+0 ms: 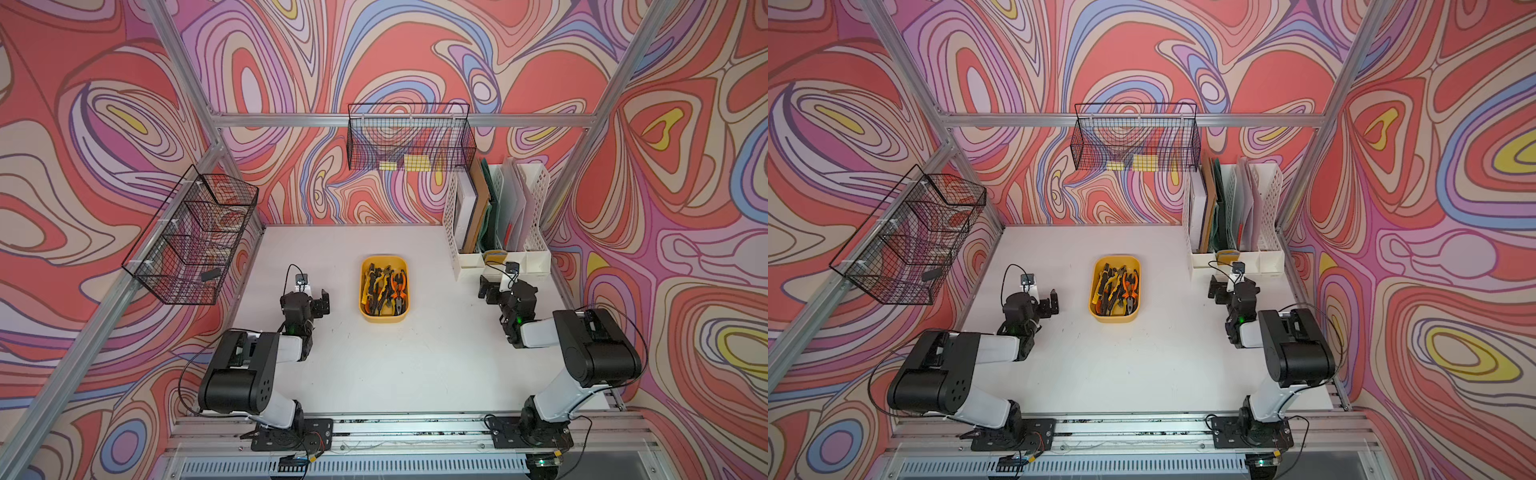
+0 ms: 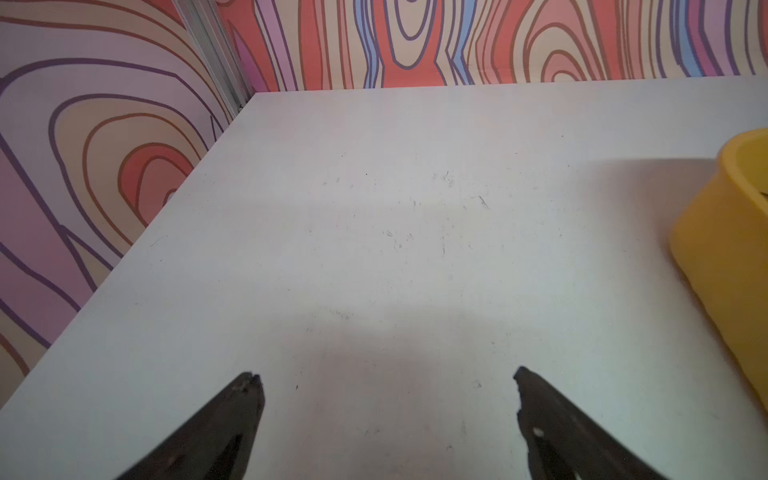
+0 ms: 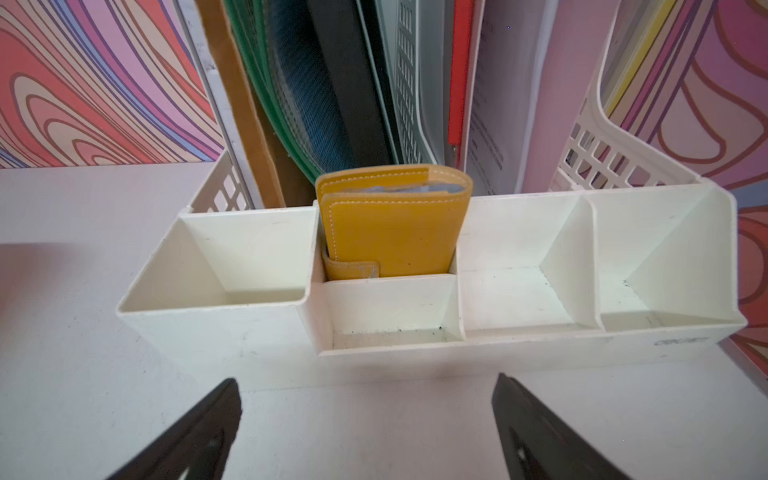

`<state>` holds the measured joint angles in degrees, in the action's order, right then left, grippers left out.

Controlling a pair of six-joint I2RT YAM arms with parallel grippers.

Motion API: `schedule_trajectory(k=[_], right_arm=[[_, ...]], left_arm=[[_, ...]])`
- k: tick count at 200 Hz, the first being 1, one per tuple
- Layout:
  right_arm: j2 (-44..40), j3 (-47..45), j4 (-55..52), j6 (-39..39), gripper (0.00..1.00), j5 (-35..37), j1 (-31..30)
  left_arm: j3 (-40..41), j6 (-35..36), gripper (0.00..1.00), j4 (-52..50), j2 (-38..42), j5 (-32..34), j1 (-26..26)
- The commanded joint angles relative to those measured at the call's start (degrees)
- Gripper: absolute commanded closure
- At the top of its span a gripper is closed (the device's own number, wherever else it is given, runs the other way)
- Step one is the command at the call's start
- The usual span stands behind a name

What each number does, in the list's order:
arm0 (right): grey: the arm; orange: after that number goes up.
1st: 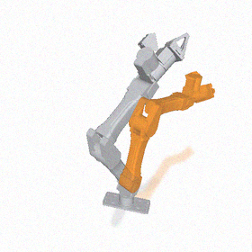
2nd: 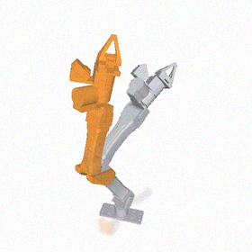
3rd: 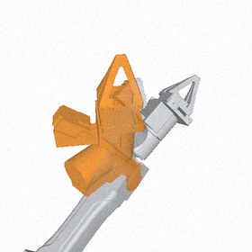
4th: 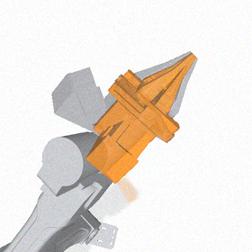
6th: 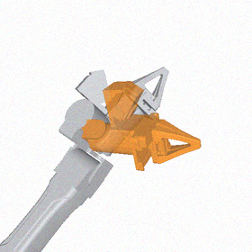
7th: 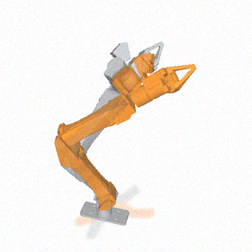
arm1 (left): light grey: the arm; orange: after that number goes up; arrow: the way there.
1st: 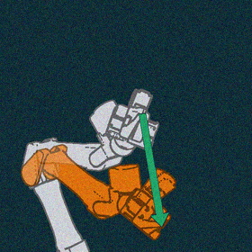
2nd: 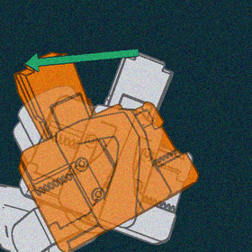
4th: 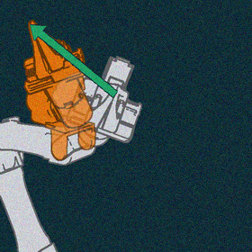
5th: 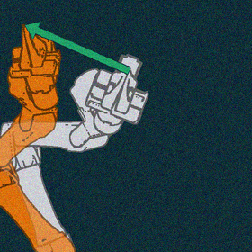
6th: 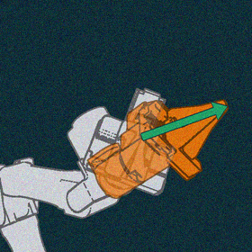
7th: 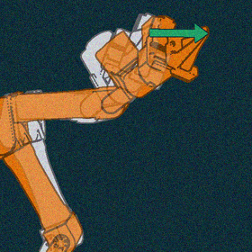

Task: Take the pliers out of the storage box
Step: Pick up the pliers from the storage box.

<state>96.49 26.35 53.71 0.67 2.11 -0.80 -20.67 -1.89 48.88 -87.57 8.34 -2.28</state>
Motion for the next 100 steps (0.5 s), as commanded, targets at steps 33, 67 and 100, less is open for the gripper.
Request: schedule_trajectory(k=[33,67,100], right_arm=[[0.78,0.33,1.13,-0.31,0.02,0.44,0.21],[0.81,0.54,0.76,-0.05,0.02,0.44,0.27],[0.9,1.08,-0.27,0.65,0.02,-0.35,0.8]], left_arm=[[-0.99,0.69,0.0,1.65,-0.69,0.71,-0.14],[-0.99,0.73,0.0,1.65,-0.7,0.71,-0.11],[-1.04,0.74,0.0,1.66,-0.67,0.71,-0.16]])
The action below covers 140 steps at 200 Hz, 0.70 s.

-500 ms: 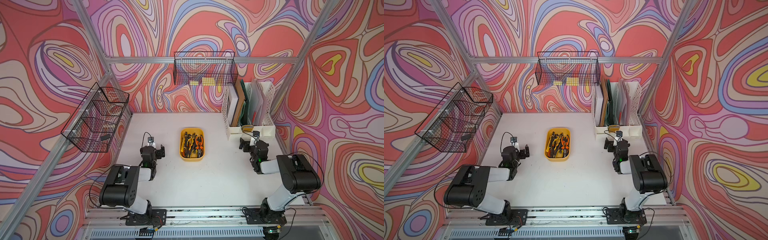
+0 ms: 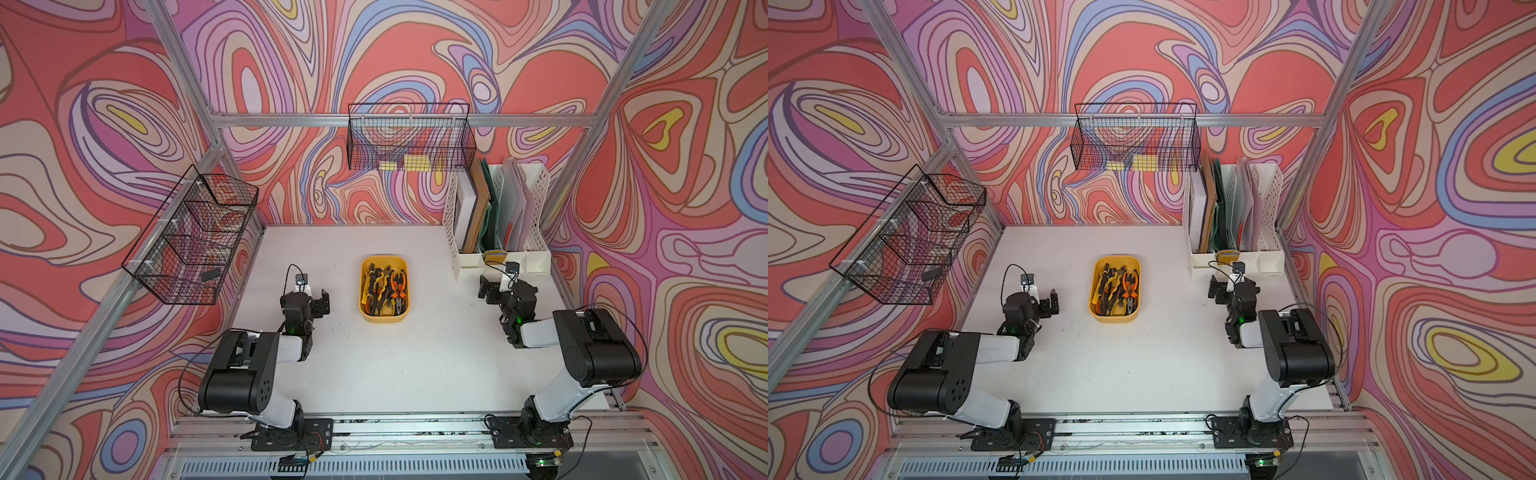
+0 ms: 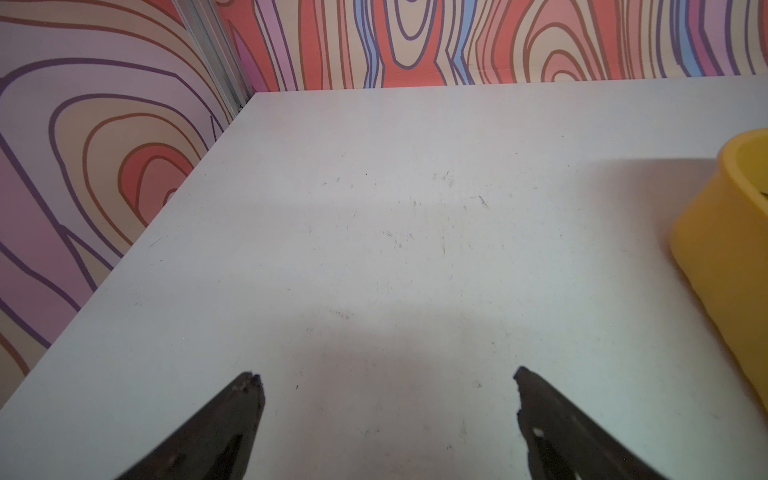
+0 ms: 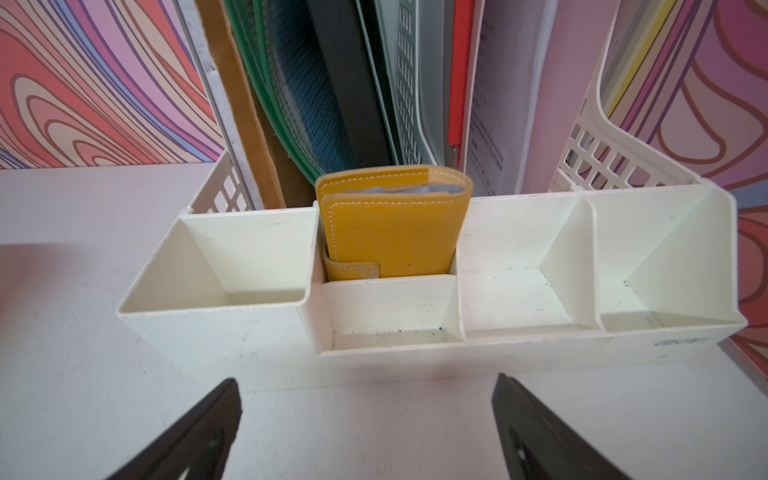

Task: Take the pliers out of the storage box
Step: Pick up the pliers from the storage box.

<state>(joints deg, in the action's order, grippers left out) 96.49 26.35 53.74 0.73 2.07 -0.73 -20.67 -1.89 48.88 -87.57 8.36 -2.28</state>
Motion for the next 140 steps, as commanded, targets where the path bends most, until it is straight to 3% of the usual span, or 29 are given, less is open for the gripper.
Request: schedule_trajectory(k=[1,25,56,75,90,112,140], right_arm=[[0.9,1.07,-0.3,0.59,0.02,-0.31,0.73],[0.66,0.78,0.32,0.4,0.02,0.43,0.74],[-5.6,0.63,-4.18,1.64,0.02,9.62,-0.46],[-12.68,3.49,-15.44,3.35,0.01,9.86,-1.03],[-16.31,8.91,-29.35,11.27,0.02,8.77,-0.96],[-17.07,20.66,-51.71,15.65,0.02,2.73,-1.03],[-18.77,27.49,-63.88,16.89,0.02,-7.71,-1.65]], left_arm=[[-1.04,0.74,0.0,1.66,-0.67,0.65,-0.12],[-0.87,0.79,0.0,1.9,-0.55,1.09,-0.39],[-0.24,3.36,0.0,0.99,3.61,8.84,-4.27],[-2.6,5.52,0.0,-7.17,9.78,14.41,-7.54],[-2.68,4.23,0.0,-6.07,15.37,18.58,-8.66],[-8.17,-2.13,0.0,-23.66,26.57,18.63,-8.6],[-18.21,-9.86,0.0,-46.39,35.78,13.85,-8.61]])
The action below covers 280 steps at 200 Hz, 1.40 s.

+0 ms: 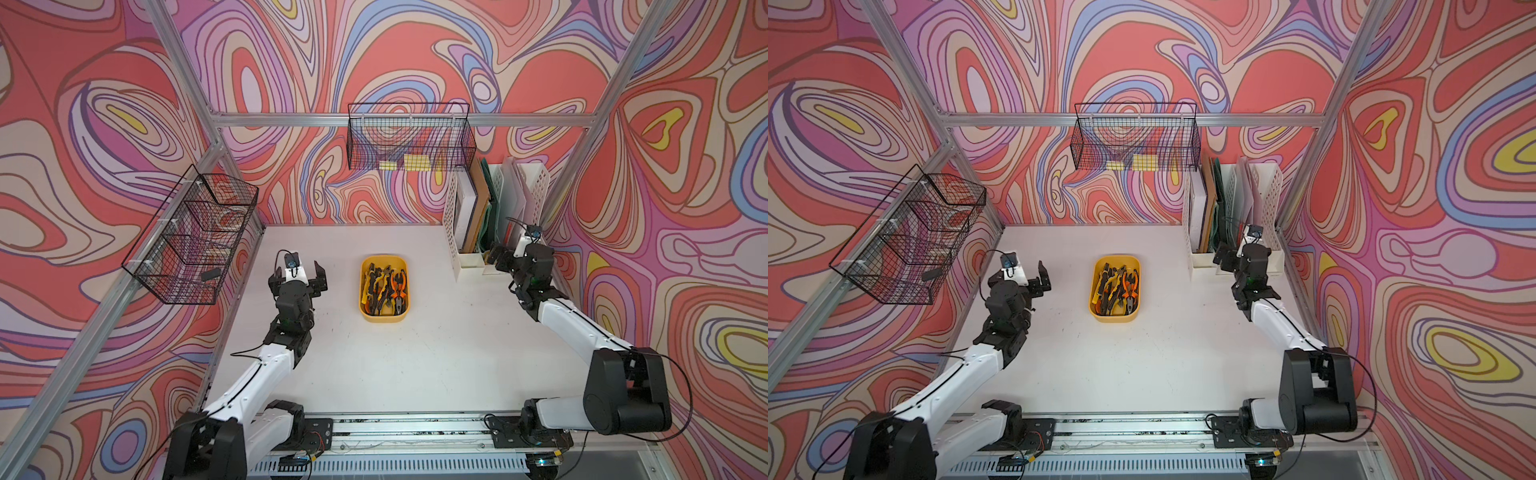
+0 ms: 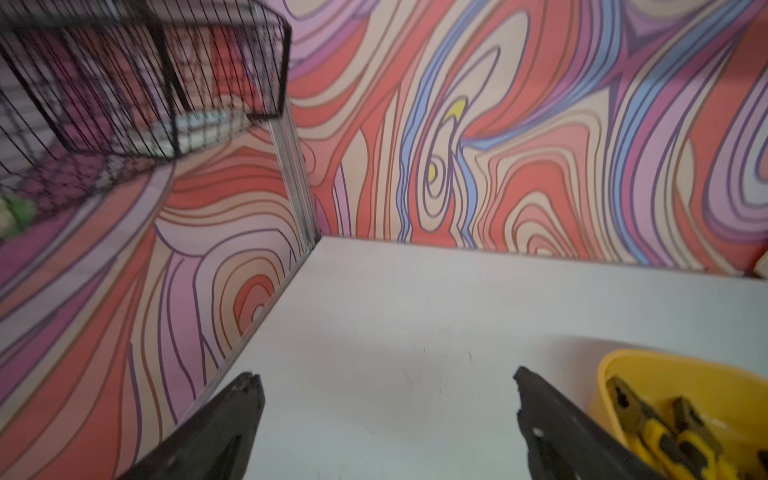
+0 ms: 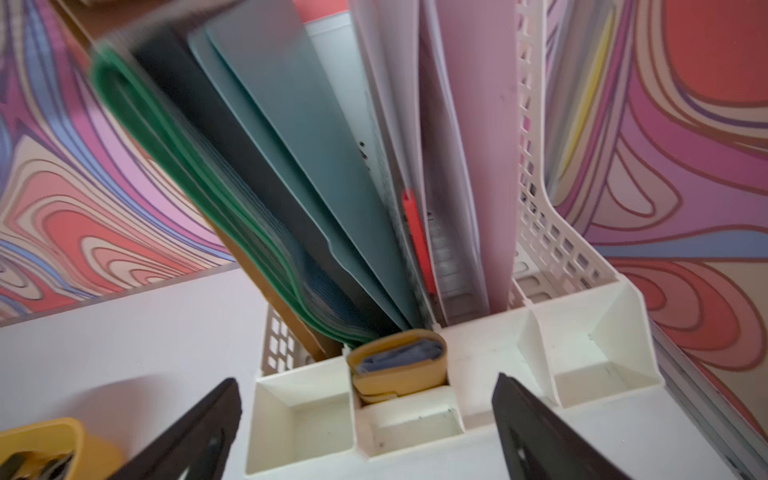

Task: Take the pliers out of the storage box
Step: Pick up the pliers from the storage box.

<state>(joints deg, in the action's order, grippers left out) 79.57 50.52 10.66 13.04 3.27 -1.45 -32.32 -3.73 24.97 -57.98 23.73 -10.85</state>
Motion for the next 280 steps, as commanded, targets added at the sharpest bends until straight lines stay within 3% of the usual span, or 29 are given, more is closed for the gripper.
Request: schedule_trajectory(k=[1,18,33,76,116,163,223,280], right_arm=[[-2.11,3.63,-21.43,4.99,0.02,-9.14,-1.03],[-4.83,6.08,-26.87,7.03,0.02,-10.62,-3.49],[-5.26,11.29,-34.14,6.88,0.02,-8.82,-9.18],[6.38,32.14,-52.42,9.98,0.02,-6.19,-23.44],[15.25,34.28,-46.8,18.93,0.15,-11.86,-27.95],[26.58,38.73,-43.03,23.26,0.17,-12.18,-32.09],[36.71,45.98,-42.59,24.45,0.2,-10.27,-34.05],[43.76,53.32,-45.6,24.41,0.29,-9.49,-34.33]], left_arm=[[-6.9,-8.21,0.0,-23.33,6.37,-1.81,-0.04],[-11.65,-10.84,0.01,-34.37,7.96,-7.64,-0.01],[-15.28,-12.61,0.03,-42.62,6.85,-13.01,-0.05],[-22.21,-16.75,0.04,-56.76,0.12,-23.5,0.0],[-19.47,-18.79,0.02,-56.09,-0.25,-35.1,-0.04],[-17.13,-19.63,0.01,-55.62,-0.3,-43.09,-0.05],[-15.87,-20.24,0.01,-53.81,0.98,-45.49,-0.04],[-15.61,-20.09,0.0,-53.25,1.68,-46.85,-0.05]])
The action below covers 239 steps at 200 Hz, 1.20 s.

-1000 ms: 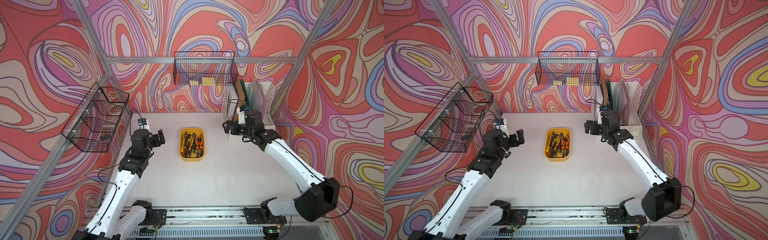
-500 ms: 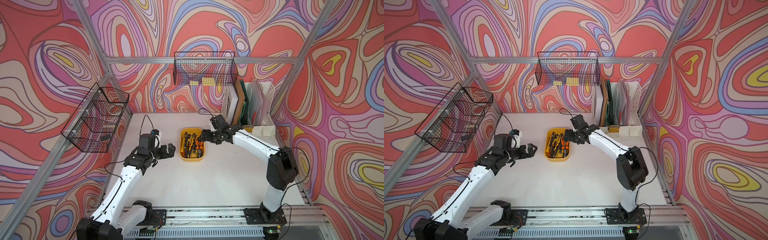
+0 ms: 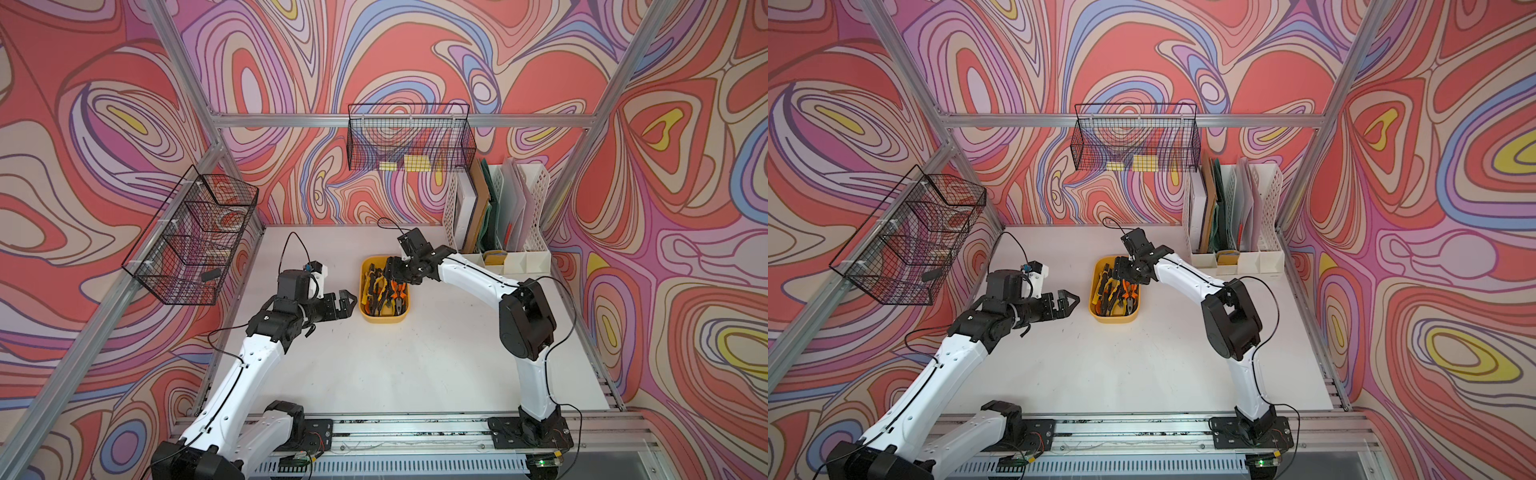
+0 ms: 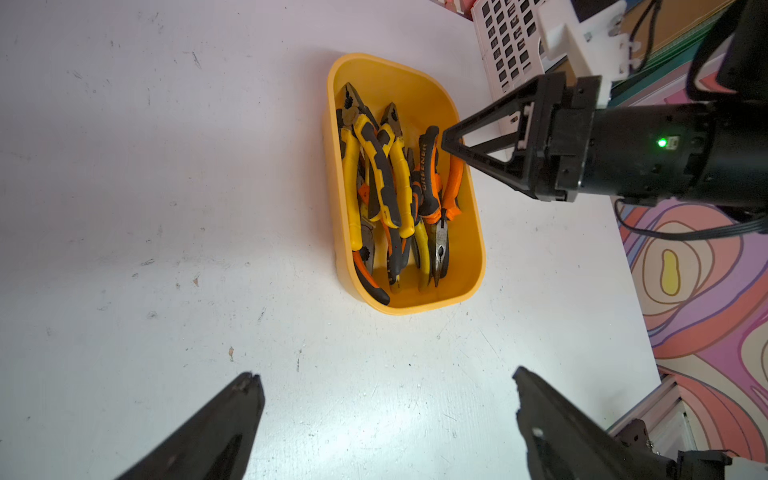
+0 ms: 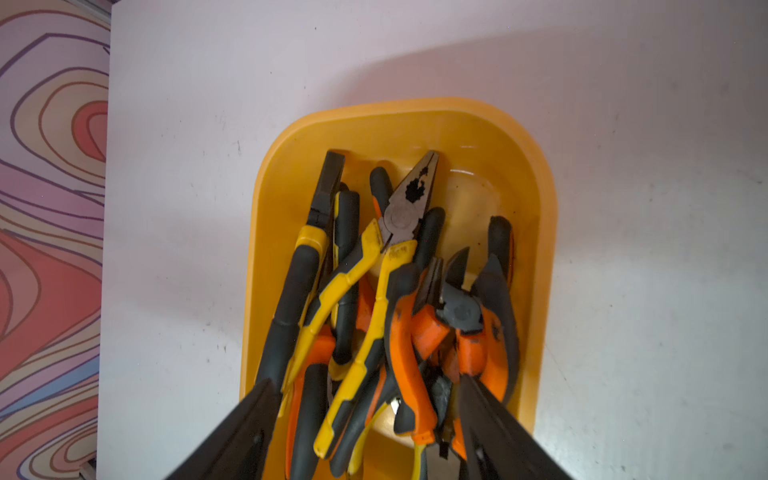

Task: Take the pliers out of the storage box
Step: Pick up the pliers from the storage box.

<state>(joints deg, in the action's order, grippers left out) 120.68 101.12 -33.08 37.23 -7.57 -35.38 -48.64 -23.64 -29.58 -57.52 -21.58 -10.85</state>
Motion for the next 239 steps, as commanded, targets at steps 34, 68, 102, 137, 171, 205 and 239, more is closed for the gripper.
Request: schedule_trajectory(k=[34,68,102,137,171,205,239], right_arm=[[5.02,5.15,-3.45,0.25,0.35,2.09,-0.85],[6.14,5.78,-5.35,0.1,0.42,3.99,-1.12],[6.87,6.02,-5.66,0.12,0.5,4.19,-1.37],[8.26,7.31,-6.74,-0.13,0.56,4.45,-1.62],[9.61,8.98,-8.04,-0.69,0.6,4.89,-2.09],[10.7,10.67,-9.79,-1.43,0.66,5.92,-2.55],[10.48,11.8,-11.86,-1.98,0.74,7.83,-2.94]], left_arm=[[0.94,-0.41,0.0,1.59,1.7,-1.62,-0.05],[1.01,-0.57,0.0,1.69,1.71,-1.7,0.02],[1.01,-0.64,0.0,1.81,1.62,-1.87,-0.05],[1.02,-0.79,0.0,1.81,1.53,-2.06,-0.05],[1.09,-0.87,0.0,1.9,1.53,-2.24,-0.05],[1.1,-0.88,0.0,1.9,1.44,-2.32,-0.05],[1.18,-0.99,0.0,1.9,1.35,-2.29,-0.04]])
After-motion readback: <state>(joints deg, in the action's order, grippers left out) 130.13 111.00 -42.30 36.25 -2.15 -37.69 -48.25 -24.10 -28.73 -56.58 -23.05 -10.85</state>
